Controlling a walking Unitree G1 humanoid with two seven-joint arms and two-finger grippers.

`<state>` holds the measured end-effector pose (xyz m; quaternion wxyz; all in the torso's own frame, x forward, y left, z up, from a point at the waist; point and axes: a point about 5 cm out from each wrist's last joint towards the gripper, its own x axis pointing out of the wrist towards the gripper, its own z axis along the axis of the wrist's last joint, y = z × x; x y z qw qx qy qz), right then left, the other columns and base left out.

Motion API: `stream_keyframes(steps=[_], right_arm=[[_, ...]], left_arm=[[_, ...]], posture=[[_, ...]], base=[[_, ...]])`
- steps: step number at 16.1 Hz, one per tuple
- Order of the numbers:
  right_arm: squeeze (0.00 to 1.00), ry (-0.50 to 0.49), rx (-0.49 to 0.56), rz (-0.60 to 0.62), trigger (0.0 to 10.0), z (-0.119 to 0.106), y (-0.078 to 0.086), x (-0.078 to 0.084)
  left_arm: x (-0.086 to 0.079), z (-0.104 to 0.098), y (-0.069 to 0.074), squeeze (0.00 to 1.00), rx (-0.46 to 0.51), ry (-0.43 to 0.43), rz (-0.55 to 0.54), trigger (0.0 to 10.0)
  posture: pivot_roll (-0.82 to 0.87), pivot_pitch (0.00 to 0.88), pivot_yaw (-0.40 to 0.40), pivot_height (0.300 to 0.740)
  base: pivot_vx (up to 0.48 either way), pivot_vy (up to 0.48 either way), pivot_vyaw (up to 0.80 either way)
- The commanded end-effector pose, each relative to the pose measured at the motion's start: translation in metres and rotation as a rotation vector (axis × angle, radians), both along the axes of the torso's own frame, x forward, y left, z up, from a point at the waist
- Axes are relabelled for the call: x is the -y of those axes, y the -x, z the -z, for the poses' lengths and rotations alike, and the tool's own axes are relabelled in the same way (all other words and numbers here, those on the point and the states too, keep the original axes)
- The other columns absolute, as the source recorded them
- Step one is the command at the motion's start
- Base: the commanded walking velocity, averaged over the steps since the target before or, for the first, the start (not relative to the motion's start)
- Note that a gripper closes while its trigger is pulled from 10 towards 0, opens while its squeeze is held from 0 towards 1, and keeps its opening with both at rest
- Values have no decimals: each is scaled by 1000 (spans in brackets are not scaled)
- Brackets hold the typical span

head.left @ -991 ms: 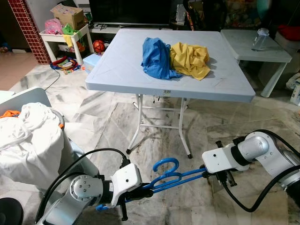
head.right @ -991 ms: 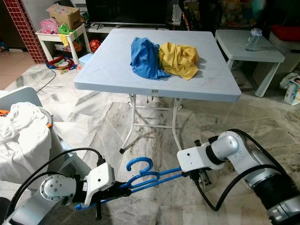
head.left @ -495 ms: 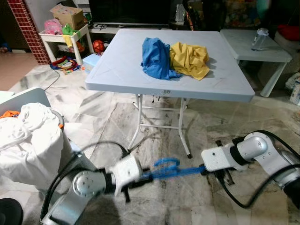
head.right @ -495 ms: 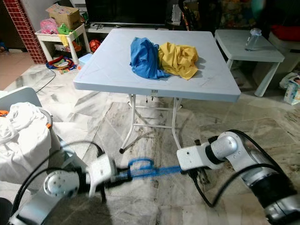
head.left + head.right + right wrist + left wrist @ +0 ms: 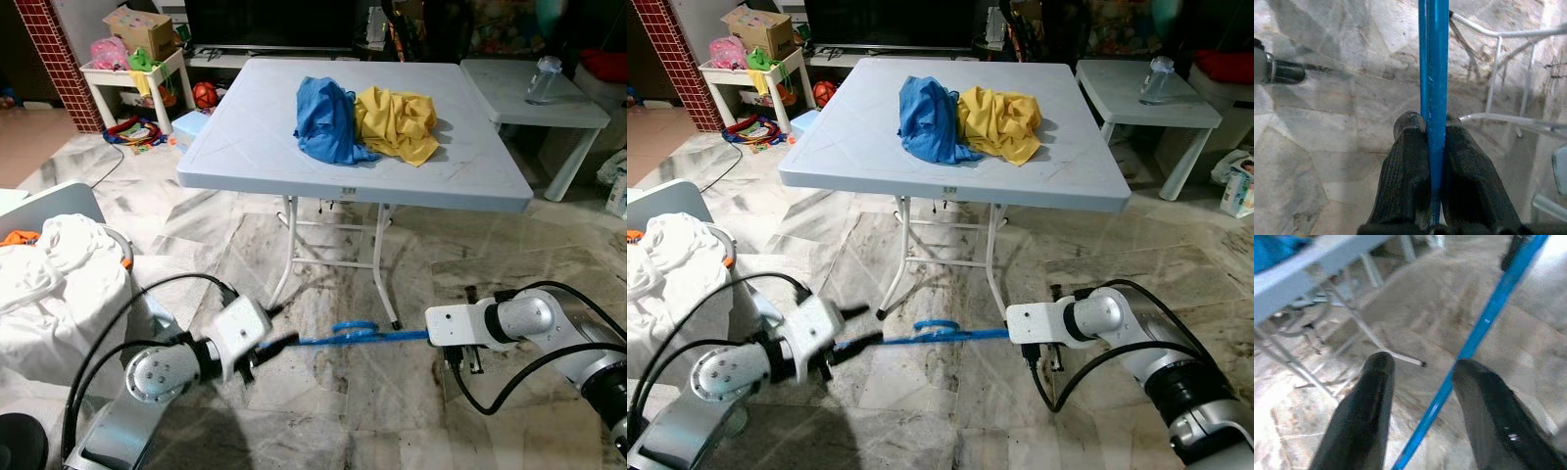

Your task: Hang hanger

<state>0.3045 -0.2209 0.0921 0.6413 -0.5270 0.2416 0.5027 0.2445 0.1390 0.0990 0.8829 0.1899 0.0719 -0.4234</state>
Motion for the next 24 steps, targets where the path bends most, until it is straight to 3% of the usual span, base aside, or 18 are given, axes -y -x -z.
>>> stream_keyframes(steps=[1, 3, 4, 5, 6, 9, 10, 11, 13, 14, 15, 16, 17, 20, 24], right_arm=[[0, -52, 65, 69, 0, -4, -9, 1], [0, -161, 66, 186, 0, -1, -13, 1], [0, -225, 77, 303, 0, 2, -15, 6], [0, -237, 87, 339, 0, 3, -15, 8], [0, -346, 98, 487, 0, 7, -16, 14], [0, -558, 124, 741, 0, 18, -7, 16], [0, -581, 136, 767, 0, 19, -5, 16], [0, -688, 182, 904, 0, 21, 3, 15], [0, -776, 257, 997, 0, 14, 10, 12], [0, -805, 297, 1048, 0, 11, 14, 13], [0, -846, 333, 1098, 1020, 8, 19, 13], [0, -869, 344, 1120, 4549, 7, 22, 11], [0, -893, 363, 1117, 10000, 4, 26, 8], [0, -913, 382, 1239, 10000, 5, 36, 3], [0, -921, 372, 1269, 10000, 6, 37, -7]], left_arm=[[-2, -3, 2, 1000, 32, 33, -79, 10000], [-5, -5, 1, 1000, 83, 87, -227, 10000], [-7, -4, 2, 1000, 99, 133, -359, 10000], [-7, -4, 2, 1000, 97, 158, -400, 10000], [-8, -4, 3, 1000, 133, 182, -517, 10000], [-16, -4, 3, 1000, 157, 231, -707, 10000], [-18, -4, 2, 1000, 156, 240, -731, 10000], [-23, -3, -1, 1000, 140, 260, -805, 10000], [-23, -4, -2, 1000, 119, 304, -820, 10000], [-22, -3, -3, 0, 113, 314, -822, 10000], [-20, -1, -6, 0, 78, 330, -833, 10000], [-18, 1, -8, 0, 47, 340, -833, 10000], [-14, -2, -12, 0, 65, 337, -820, 10000], [-7, -10, -22, 0, 52, 407, -798, 10000], [-2, -13, -28, 0, 16, 453, -768, 10000]], posture=[[20, 28, -8, 740], [20, 28, -8, 740], [22, 29, -17, 740], [23, 29, -19, 740], [27, 29, -29, 740], [26, 27, -41, 740], [25, 27, -43, 740], [20, 29, -43, 740], [2, 38, -36, 740], [-8, 40, -32, 740], [-17, 40, -30, 740], [-30, 39, -25, 740], [-35, 41, -23, 740], [-45, 40, -13, 740], [-43, 42, -2, 740]], base=[[0, 0, 0], [0, 0, 0], [0, 0, 0], [0, 0, 0], [0, 0, 0], [0, 0, 0], [0, 0, 0], [0, 0, 0], [0, 0, 0], [0, 0, 0], [0, 0, 0], [0, 0, 0], [0, 0, 0], [0, 0, 0], [0, 0, -505]])
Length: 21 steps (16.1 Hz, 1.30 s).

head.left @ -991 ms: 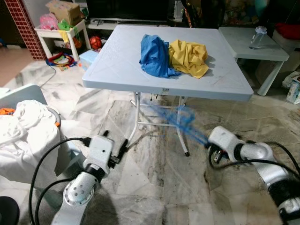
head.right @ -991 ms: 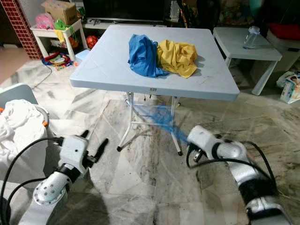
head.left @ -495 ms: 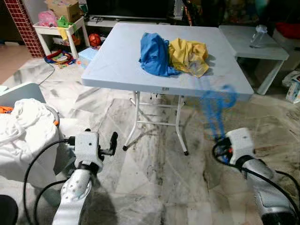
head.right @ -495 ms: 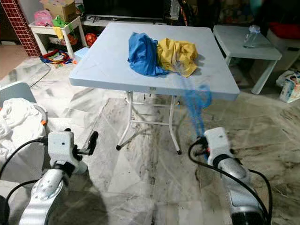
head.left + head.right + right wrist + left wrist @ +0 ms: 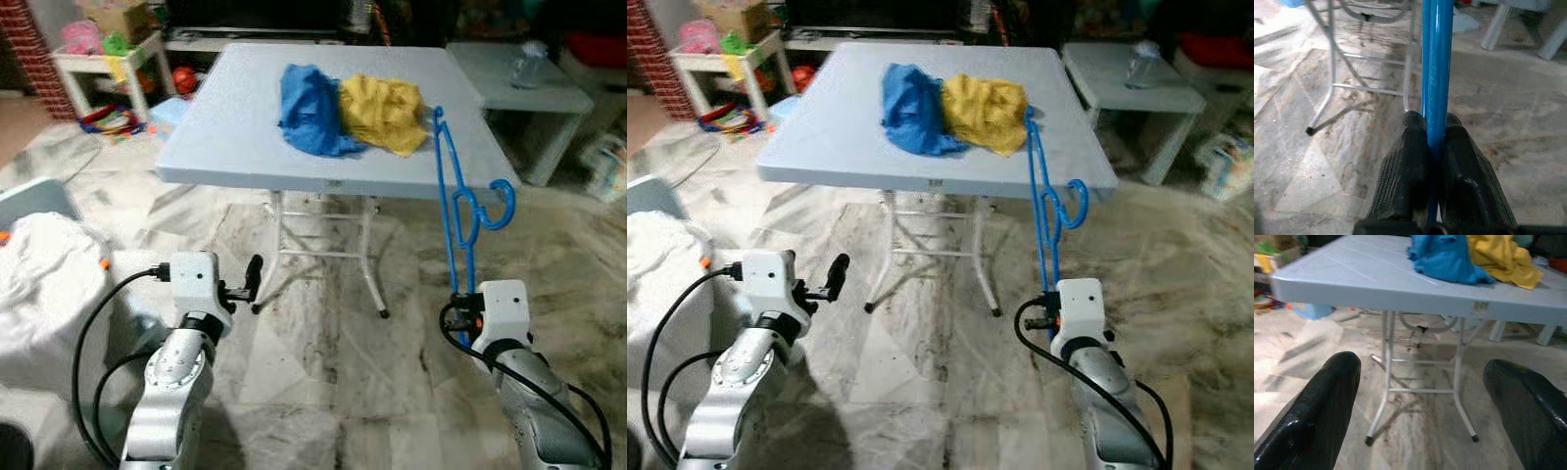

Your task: Hang hanger

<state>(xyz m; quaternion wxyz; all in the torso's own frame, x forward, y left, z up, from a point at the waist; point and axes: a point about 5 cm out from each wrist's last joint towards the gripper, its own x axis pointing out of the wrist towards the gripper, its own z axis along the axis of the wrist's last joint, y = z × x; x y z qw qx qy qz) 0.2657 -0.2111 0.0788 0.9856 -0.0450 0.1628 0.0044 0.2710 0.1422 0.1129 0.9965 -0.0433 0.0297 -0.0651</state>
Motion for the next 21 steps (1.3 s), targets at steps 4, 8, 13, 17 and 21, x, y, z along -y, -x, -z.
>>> stream_keyframes(steps=[4, 8, 13, 17, 21], right_arm=[[0, 12, 16, 24, 10000, -10, -5, 3], [0, 12, 10, 17, 10000, -9, -6, 0], [0, 16, 11, 18, 10000, -10, -8, 1], [0, 13, 14, 21, 10000, -10, -11, 0], [0, 8, 19, 21, 10000, -11, -13, 0]], left_arm=[[0, 1, -2, 0, -28, 15, 1, 10000], [0, 2, -2, 0, -37, 16, 5, 10000], [0, 3, -4, 0, -44, 12, 6, 10000], [0, 2, -7, 0, -43, 10, 9, 10000], [0, 2, -8, 0, -41, 5, 7, 10000]], posture=[[-42, 43, -5, 740], [-36, 44, -10, 740], [-38, 40, -9, 740], [-35, 31, -6, 740], [-33, 28, -7, 740]], base=[[0, 68, -800], [0, 273, -800], [0, 274, -751], [0, 270, -570], [0, 274, -338]])
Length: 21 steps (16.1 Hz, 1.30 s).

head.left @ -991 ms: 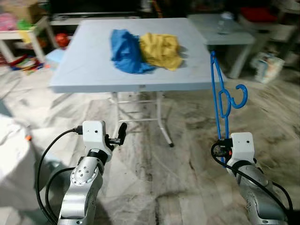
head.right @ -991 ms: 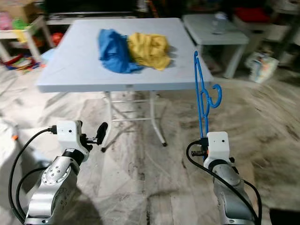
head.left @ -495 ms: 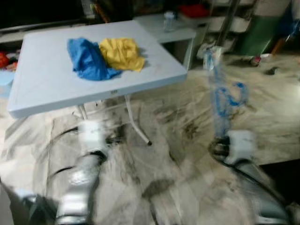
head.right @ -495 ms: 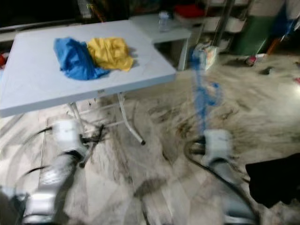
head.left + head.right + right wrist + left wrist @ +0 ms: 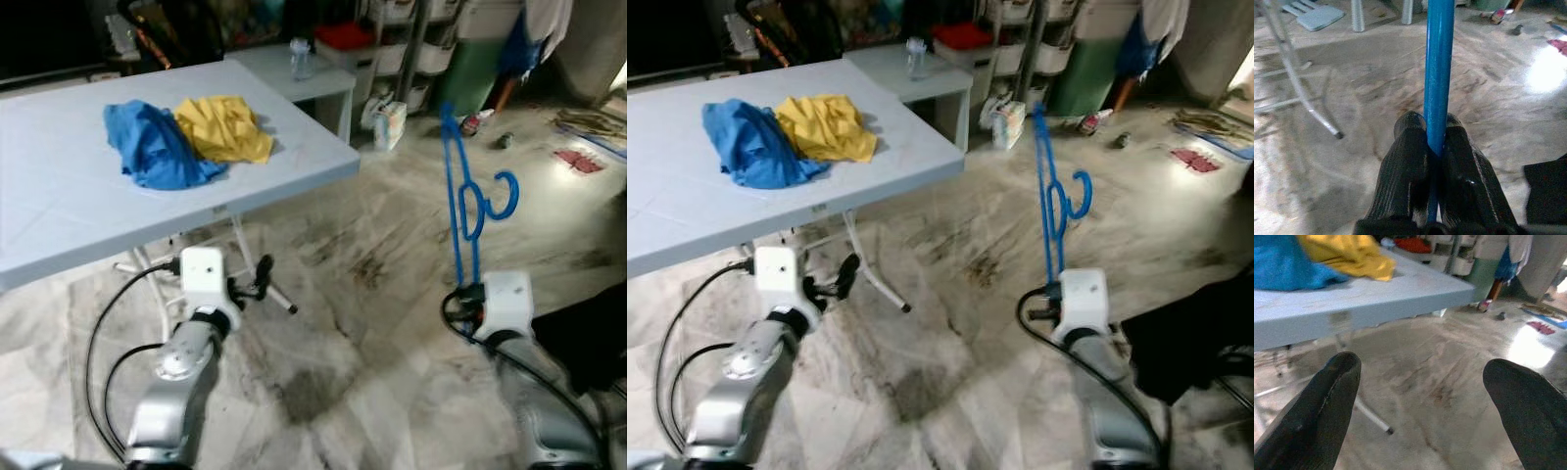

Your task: Hang hanger

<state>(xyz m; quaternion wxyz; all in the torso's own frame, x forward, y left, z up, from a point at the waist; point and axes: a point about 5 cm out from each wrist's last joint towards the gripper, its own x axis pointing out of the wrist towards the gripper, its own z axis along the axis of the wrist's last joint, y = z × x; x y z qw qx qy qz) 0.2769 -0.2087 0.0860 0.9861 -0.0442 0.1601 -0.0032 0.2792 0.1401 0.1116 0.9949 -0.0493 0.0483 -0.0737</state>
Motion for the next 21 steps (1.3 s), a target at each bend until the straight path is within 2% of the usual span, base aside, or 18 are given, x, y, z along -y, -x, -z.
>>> stream_keyframes(steps=[1, 6, 7, 8, 10, 12, 21], right_arm=[[0, 8, 17, 6, 10000, -5, -3, 1], [0, 2, 11, 36, 10000, -4, -2, 3], [0, -2, 8, 42, 10000, -4, -2, 3], [0, -3, 4, 54, 10000, -3, -1, 2], [0, -7, -7, 61, 10000, -2, 1, 1], [0, -4, -25, 69, 10000, 2, 3, 0], [0, 11, -61, 85, 10000, 10, 8, 1]], left_arm=[[-3, 1, 0, 0, -6, -5, -13, 10000], [-3, 1, 0, 0, -3, -9, -18, 10000], [-3, 0, -1, 0, 7, -26, 2, 10000], [1, 0, 0, 0, 10, -5, 50, 10000], [2, 0, 1, 0, 10, 2, 78, 10000], [5, -2, 1, 0, 16, 20, 121, 10000], [8, 1, 2, 0, -9, 32, 177, 10000]], posture=[[-33, 26, -8, 740], [-33, 22, -10, 740], [-34, 22, -9, 740], [-37, 23, -8, 740], [-38, 24, -7, 740], [-39, 25, -5, 740], [-39, 29, -2, 740]], base=[[0, 274, 0], [0, 223, 0], [0, 0, 0], [0, 0, 0], [0, 0, 0], [0, 0, -659], [0, 0, -800]])
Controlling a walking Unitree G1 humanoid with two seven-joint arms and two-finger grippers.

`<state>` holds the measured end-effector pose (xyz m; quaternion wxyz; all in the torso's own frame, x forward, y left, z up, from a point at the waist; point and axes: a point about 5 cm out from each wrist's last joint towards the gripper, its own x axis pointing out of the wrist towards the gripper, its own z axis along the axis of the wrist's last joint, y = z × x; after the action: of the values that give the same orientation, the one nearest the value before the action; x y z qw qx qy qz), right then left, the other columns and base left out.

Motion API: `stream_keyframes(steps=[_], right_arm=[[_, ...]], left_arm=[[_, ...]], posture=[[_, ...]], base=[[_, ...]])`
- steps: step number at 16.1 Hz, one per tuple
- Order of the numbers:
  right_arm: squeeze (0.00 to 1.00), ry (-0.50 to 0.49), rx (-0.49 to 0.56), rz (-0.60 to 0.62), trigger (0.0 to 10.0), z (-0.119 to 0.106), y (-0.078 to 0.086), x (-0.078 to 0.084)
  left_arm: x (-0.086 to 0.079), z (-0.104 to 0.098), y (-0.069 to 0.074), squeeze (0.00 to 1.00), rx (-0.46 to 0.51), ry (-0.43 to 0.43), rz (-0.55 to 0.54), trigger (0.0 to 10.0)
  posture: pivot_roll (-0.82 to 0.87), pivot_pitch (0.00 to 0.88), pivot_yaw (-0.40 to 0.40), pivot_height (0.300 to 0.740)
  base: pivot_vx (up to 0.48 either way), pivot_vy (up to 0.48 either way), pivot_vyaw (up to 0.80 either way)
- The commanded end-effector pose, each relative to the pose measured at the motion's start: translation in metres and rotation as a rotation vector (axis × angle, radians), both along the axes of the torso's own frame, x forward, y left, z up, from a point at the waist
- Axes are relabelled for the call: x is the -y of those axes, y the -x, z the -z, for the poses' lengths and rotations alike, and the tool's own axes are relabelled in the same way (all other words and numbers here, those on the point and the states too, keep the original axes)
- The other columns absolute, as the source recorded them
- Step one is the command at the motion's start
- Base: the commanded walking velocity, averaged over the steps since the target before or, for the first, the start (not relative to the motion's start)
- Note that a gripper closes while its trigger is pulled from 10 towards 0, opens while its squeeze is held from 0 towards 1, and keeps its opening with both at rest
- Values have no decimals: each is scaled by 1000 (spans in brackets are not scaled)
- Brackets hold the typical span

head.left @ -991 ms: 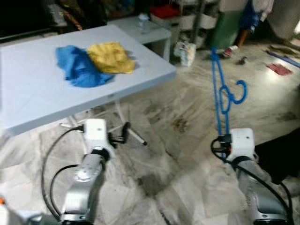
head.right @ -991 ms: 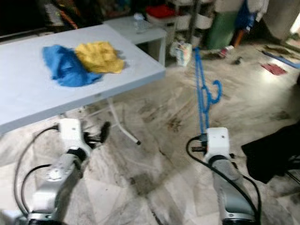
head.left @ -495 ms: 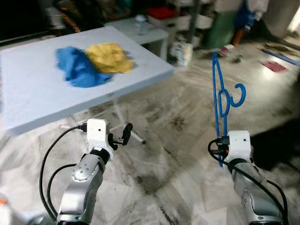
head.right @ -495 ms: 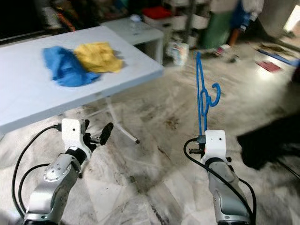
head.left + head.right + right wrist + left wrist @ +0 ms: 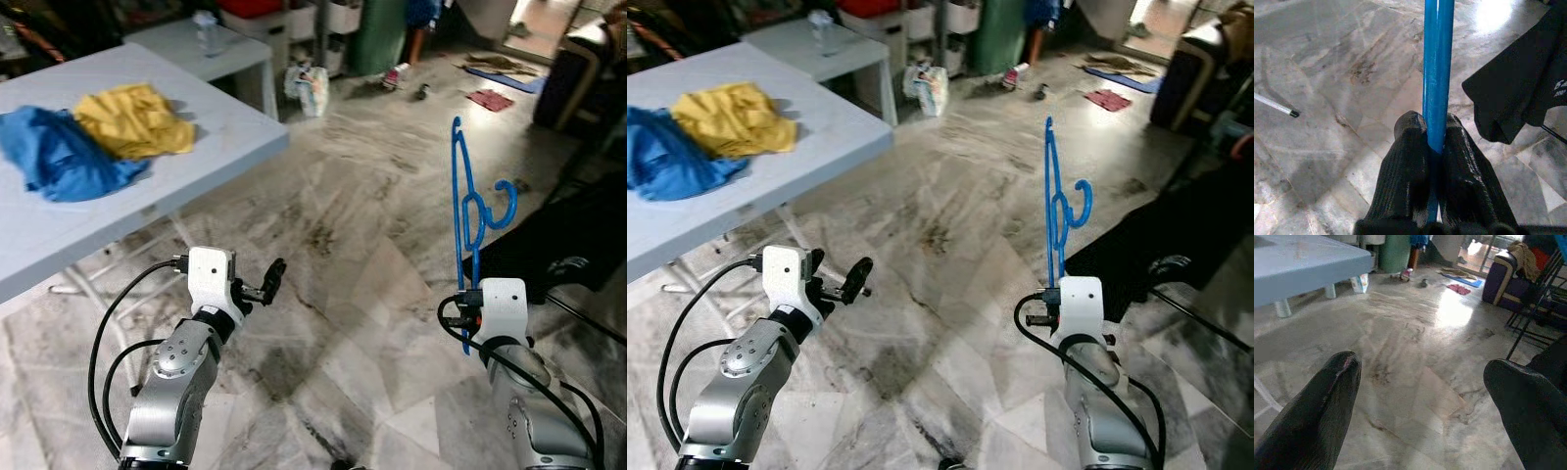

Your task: Hang hanger

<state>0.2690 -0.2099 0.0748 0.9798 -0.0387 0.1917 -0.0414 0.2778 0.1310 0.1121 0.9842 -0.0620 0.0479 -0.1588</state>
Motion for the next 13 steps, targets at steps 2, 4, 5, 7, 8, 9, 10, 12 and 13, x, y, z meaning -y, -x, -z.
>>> stream_keyframes(steps=[2, 4, 5, 7, 8, 9, 10, 12, 13], right_arm=[[0, 11, -13, 5, 10000, 2, 2, 0], [0, 16, -30, -2, 10000, 6, 4, -2], [0, 17, -34, -1, 10000, 7, 4, -1], [0, 18, -35, -3, 10000, 6, 4, -2], [0, 20, -36, -3, 10000, 7, 4, -2], [0, 21, -35, -3, 10000, 6, 4, -2], [0, 22, -35, -4, 10000, 6, 3, -2], [0, 24, -35, -7, 10000, 6, 3, -2], [0, 23, -36, -9, 10000, 6, 3, -3]], left_arm=[[0, 3, 1, 0, -18, -3, 15, 10000], [0, 4, 3, 0, -27, -5, 25, 10000], [1, 4, 3, 0, -27, -3, 36, 10000], [2, 4, 3, 0, -26, -2, 45, 10000], [3, 4, 3, 0, -28, -1, 48, 10000], [3, 4, 4, 0, -29, 0, 54, 10000], [4, 4, 4, 0, -29, -1, 65, 10000], [7, 4, 6, 0, -28, 0, 86, 10000], [7, 4, 6, 0, -29, -3, 91, 10000]], posture=[[-38, 31, -3, 740], [-36, 31, -3, 740], [-36, 32, -3, 740], [-36, 32, -3, 740], [-36, 32, -3, 740], [-36, 32, -2, 740], [-36, 32, -2, 740], [-36, 32, -2, 740], [-36, 31, -2, 740]], base=[[0, 0, -800], [0, 0, -800], [0, 0, -800], [264, 0, -400], [262, 0, 0], [262, 0, 0], [262, 0, 0], [268, 0, 0], [270, 0, 0]])
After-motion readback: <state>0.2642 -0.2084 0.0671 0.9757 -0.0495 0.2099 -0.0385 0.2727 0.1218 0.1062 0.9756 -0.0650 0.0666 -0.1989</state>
